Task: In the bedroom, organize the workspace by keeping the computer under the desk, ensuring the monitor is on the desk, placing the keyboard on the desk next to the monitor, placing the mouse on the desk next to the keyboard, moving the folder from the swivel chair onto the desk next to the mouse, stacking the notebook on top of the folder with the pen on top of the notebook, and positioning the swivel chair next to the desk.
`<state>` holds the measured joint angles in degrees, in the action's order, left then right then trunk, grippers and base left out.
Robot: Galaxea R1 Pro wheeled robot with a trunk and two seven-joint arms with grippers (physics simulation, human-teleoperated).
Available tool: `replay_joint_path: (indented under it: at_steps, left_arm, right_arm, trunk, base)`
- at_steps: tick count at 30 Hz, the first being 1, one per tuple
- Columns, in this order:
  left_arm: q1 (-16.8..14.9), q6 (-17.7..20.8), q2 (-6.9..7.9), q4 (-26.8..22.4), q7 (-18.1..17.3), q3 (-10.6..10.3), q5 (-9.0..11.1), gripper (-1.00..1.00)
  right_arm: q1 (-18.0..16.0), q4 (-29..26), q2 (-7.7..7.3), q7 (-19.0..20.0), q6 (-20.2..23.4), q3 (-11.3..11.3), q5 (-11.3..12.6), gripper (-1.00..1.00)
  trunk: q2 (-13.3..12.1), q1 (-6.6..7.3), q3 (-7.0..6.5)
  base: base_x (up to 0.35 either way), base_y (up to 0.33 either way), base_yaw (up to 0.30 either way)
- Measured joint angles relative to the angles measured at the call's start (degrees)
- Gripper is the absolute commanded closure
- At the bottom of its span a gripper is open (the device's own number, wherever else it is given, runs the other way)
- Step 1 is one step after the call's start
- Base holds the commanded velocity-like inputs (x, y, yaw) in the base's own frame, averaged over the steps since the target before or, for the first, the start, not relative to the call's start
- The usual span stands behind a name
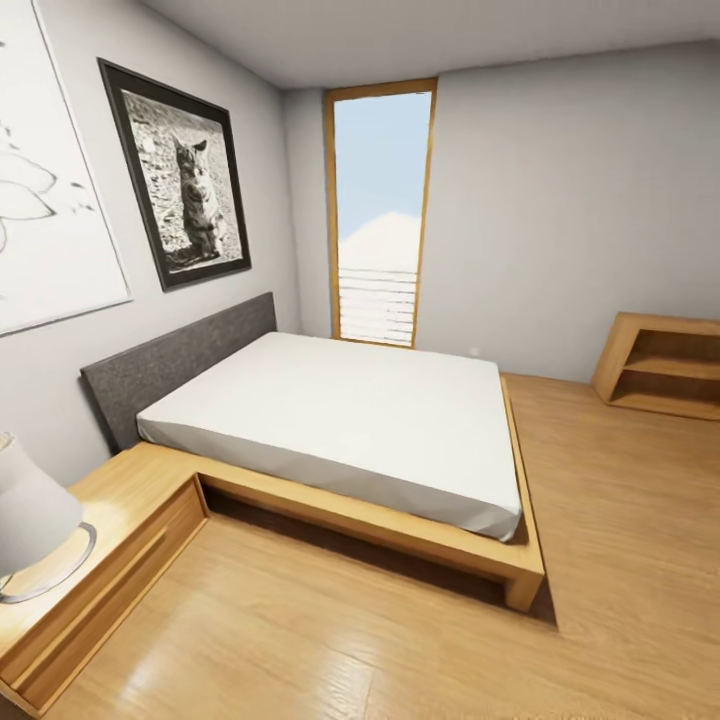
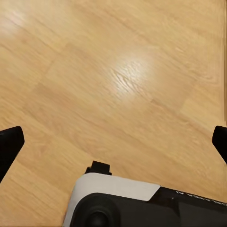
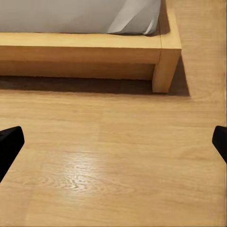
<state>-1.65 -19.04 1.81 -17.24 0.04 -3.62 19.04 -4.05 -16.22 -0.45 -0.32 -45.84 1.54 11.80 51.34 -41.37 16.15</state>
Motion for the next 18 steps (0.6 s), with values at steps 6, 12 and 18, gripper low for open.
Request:
replay_joint_path:
  at_steps: [6, 12, 18]
  left_arm:
    - [0.0, -2.7, 0.17, 0.0, 0.1, 0.3, 0.3, -1.0]
    - [0.0, -4.5, 0.16, 0.1, 0.1, 0.5, 0.6, -1.0]
    - [0.0, -4.7, 0.1, 0.2, 0.1, 0.5, 0.6, -1.0]
  right_arm:
    - [-1.3, 0.3, -0.6, 0.1, -0.2, 0.0, 0.0, -1.0]
    - [-1.9, 0.9, -0.58, 0.1, 0.2, -0.1, -0.1, -1.0]
    - [-1.9, 2.2, -0.61, 0.2, 0.3, -0.2, -0.1, -1.0]
  trunk:
    - [0.0, 0.0, 0.0]
    - [0.0, 0.0, 0.0]
    - [0.0, 0.0, 0.0]
  base:
    - [0.0, 0.0, -0.3]
    - [0.0, 0.0, -0.3]
    - [0.015, 0.017, -0.3]
